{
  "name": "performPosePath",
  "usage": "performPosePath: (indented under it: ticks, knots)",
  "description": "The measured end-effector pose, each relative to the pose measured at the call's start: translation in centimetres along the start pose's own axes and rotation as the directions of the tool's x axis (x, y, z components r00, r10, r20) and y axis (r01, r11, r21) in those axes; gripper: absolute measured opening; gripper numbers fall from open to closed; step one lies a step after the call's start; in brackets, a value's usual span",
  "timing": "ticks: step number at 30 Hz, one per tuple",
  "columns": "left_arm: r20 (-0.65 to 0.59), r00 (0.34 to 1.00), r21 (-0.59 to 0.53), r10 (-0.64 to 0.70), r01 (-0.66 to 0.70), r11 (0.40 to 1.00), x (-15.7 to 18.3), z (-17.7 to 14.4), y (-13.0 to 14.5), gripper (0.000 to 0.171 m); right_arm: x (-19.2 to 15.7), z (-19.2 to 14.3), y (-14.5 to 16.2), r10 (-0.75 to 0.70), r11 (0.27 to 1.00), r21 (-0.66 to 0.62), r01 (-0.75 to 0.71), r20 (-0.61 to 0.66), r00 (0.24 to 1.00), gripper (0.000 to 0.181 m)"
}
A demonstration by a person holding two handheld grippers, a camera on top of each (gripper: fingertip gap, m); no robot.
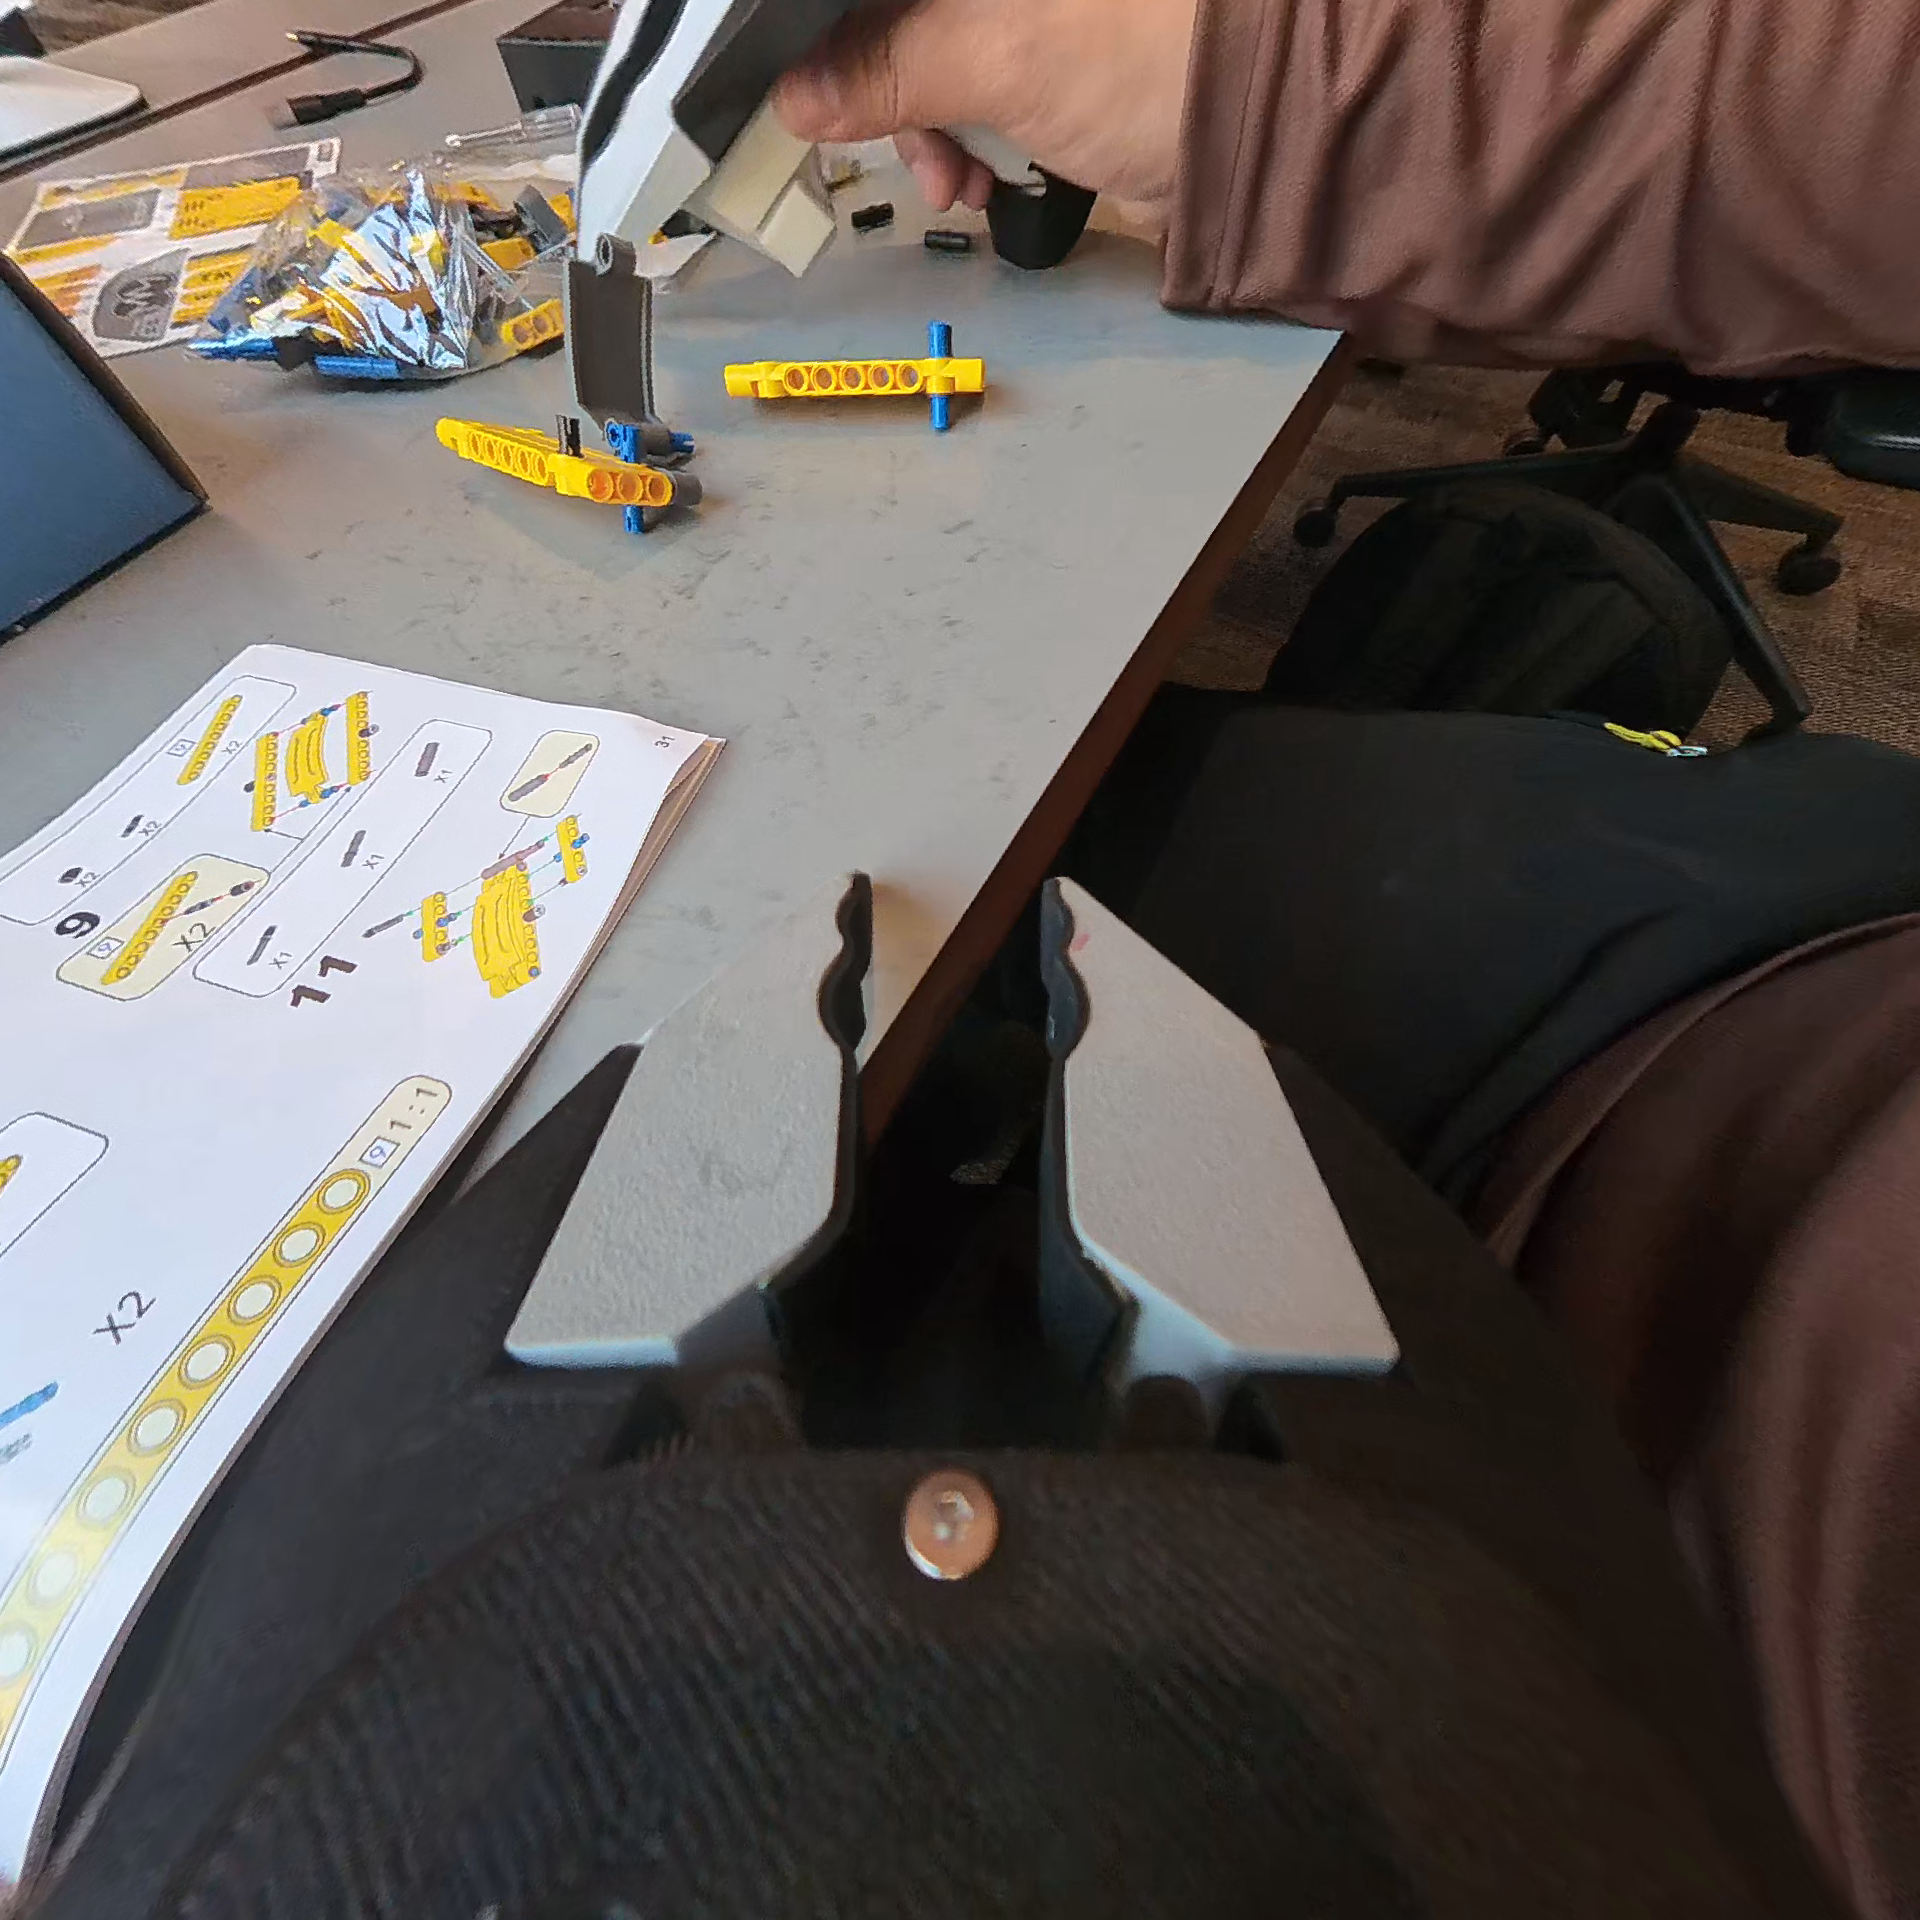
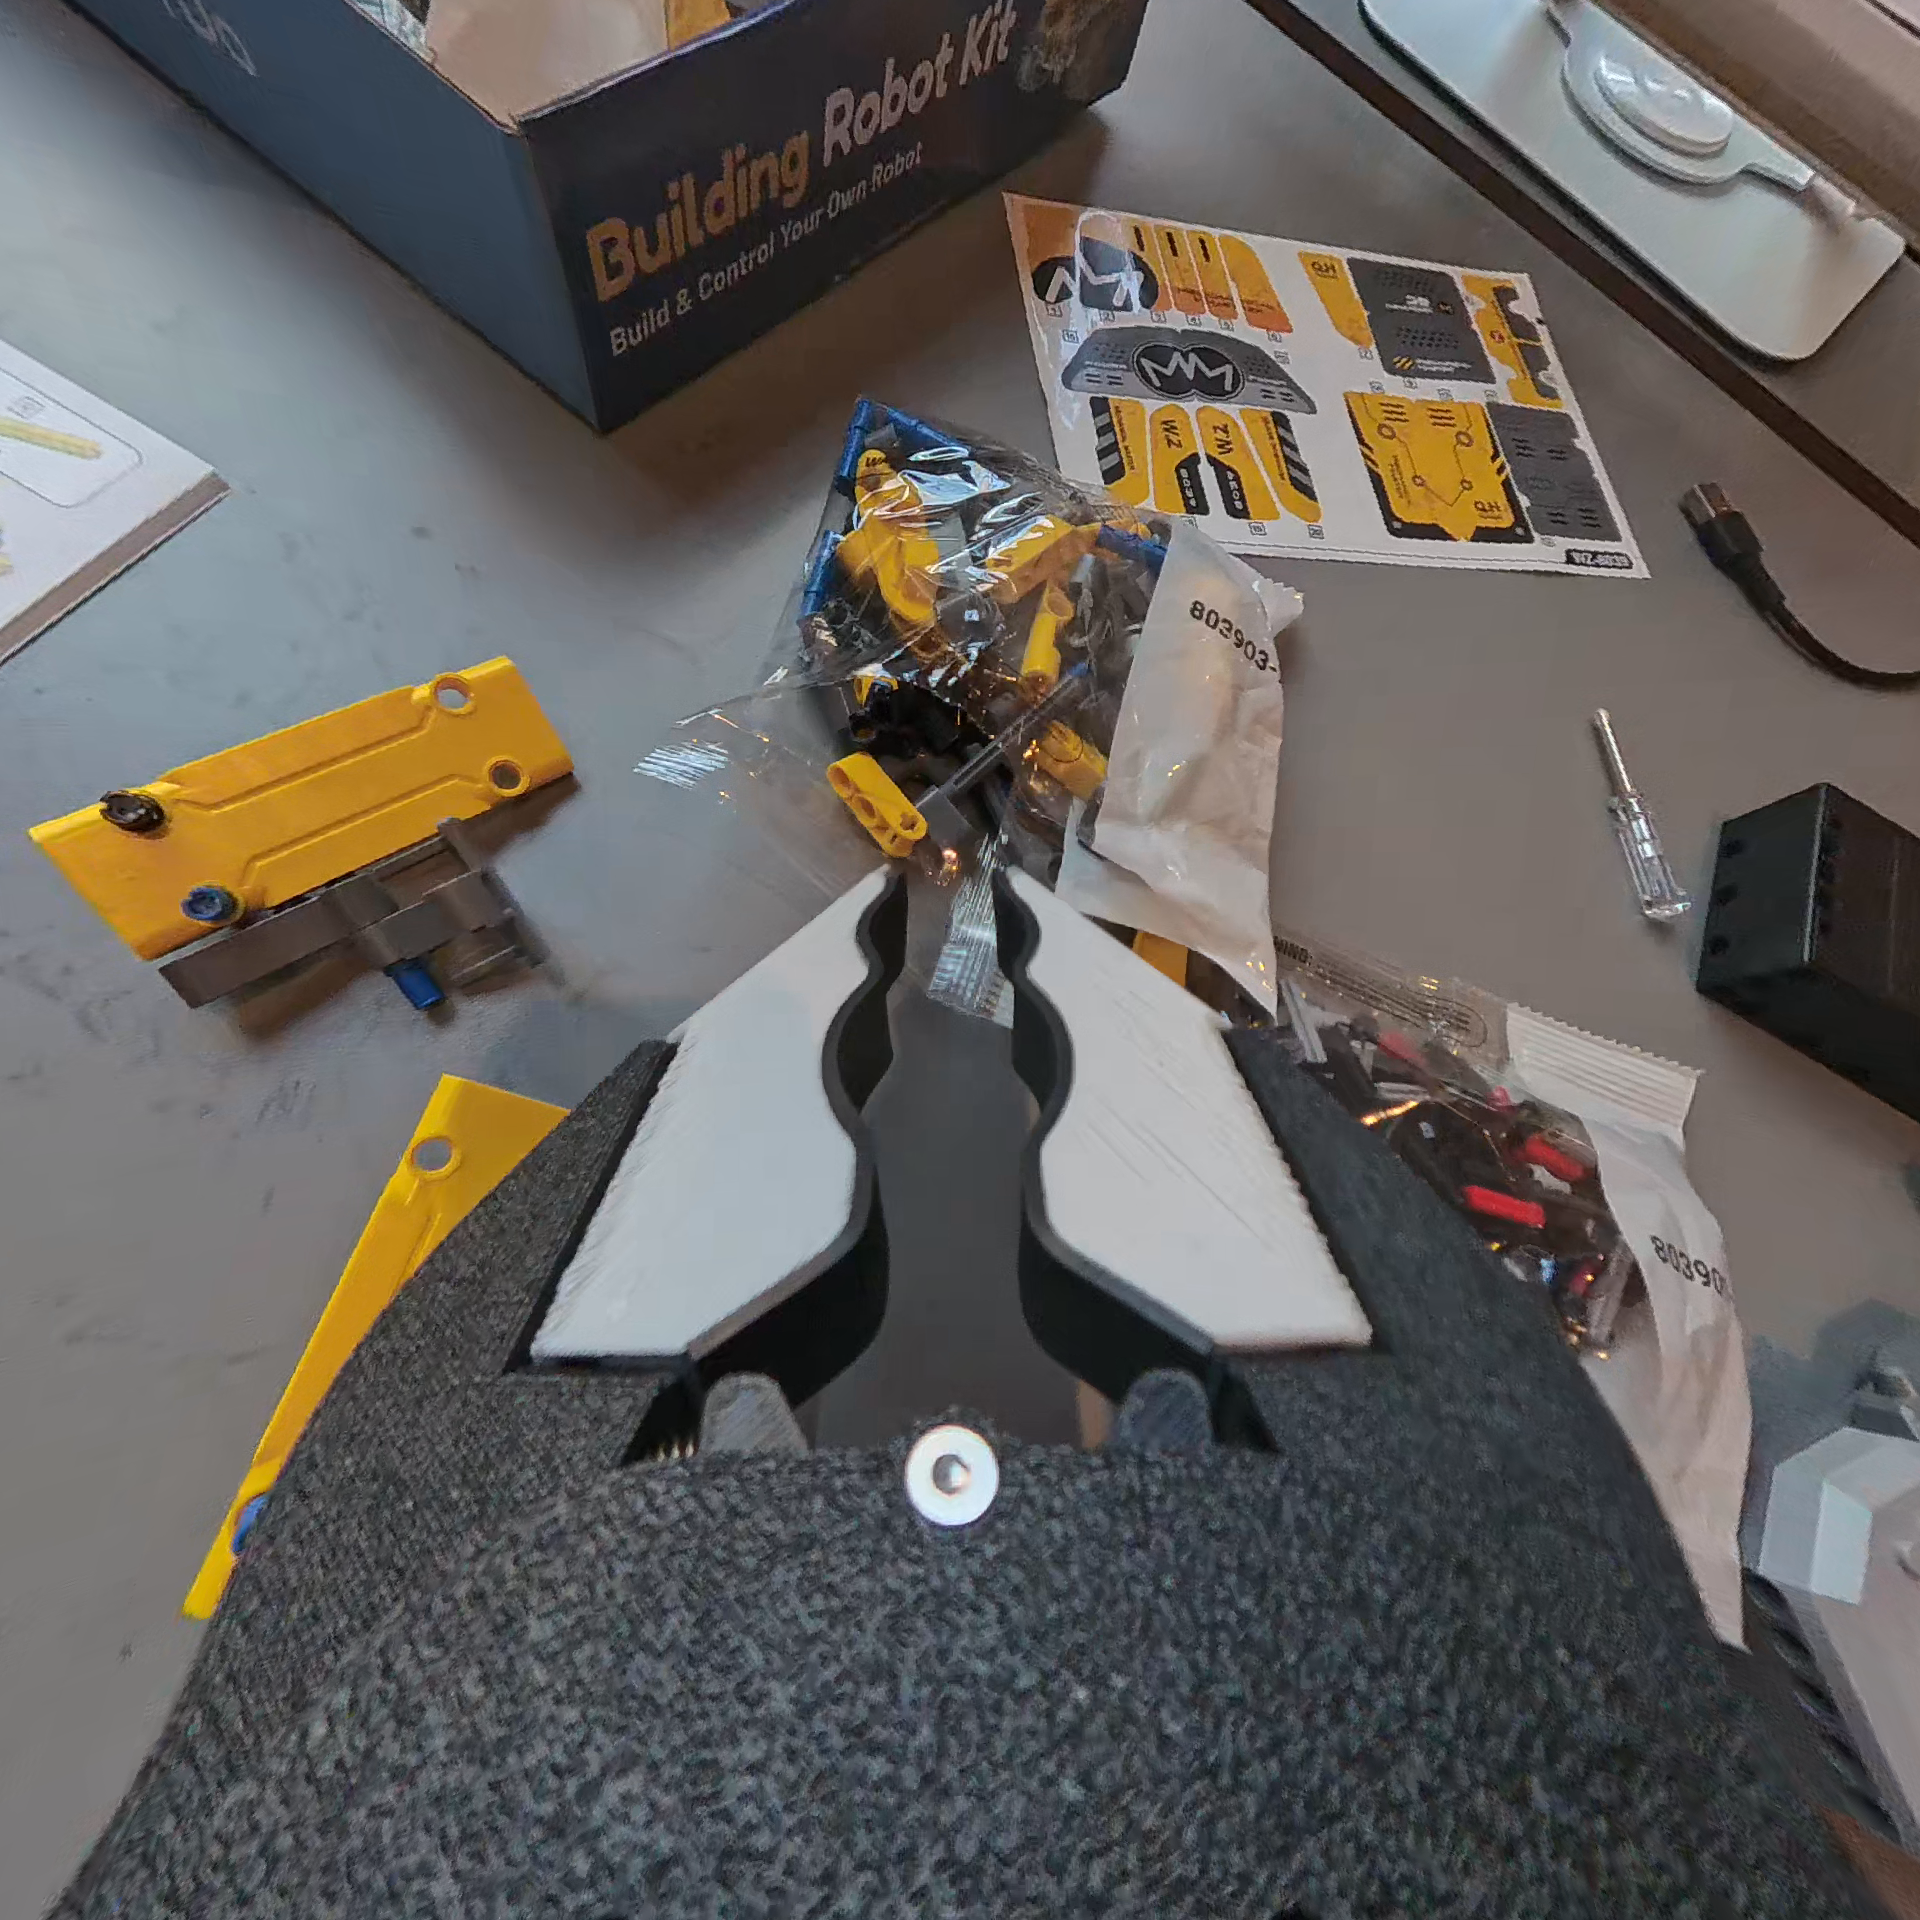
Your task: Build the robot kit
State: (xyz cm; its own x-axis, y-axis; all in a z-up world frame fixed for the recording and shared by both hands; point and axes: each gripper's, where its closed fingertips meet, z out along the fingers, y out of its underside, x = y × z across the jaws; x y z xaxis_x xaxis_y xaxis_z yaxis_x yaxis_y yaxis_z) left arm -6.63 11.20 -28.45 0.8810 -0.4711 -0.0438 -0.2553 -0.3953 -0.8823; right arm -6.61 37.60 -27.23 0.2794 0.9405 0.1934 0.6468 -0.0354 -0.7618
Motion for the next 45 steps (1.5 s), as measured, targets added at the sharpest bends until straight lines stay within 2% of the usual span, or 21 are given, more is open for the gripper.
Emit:
performPosePath:
  ticks: [5,12,19,31,39,42,45]
  knots:
    - [-0.008,1.000,0.001,0.001,-0.001,1.000,0.2,0.1,-0.1,0.031,0.7,0.2,-1.0,-0.066,0.997,0.025,0.068,-0.070,0.995,0.020]
    - [-0.030,1.000,0.014,0.000,0.001,1.000,0.6,-0.7,-0.2,0.031,0.2,1.8,-1.1,-0.110,0.994,-0.027,0.108,-0.080,0.991,0.019]
    - [-0.081,0.996,0.054,-0.048,0.052,0.997,0.8,-1.6,-0.8,0.031,0.6,0.6,-1.5,-0.182,0.981,0.028,0.191,-0.198,0.963,0.018]
    - [-0.106,0.991,0.052,-0.076,0.082,0.995,0.5,-1.7,-0.7,0.031,1.1,0.4,-2.2,-0.139,0.984,0.077,0.158,-0.210,0.968,0.011]
    - [-0.074,0.996,0.036,-0.044,0.047,0.998,0.3,-1.2,-0.4,0.031,1.2,-0.1,-2.6,-0.139,0.980,0.109,0.167,-0.227,0.964,0.010]
    - [-0.050,0.998,0.038,-0.038,0.040,0.998,-0.2,-1.2,-0.5,0.031,1.4,-1.9,-4.0,-0.111,0.965,0.203,0.165,-0.253,0.961,0.000]
    - [-0.019,0.999,0.036,-0.035,0.036,0.999,-0.8,-1.3,-0.4,0.030,2.7,-7.0,-7.0,0.017,0.904,0.413,0.110,-0.293,0.956,0.000]
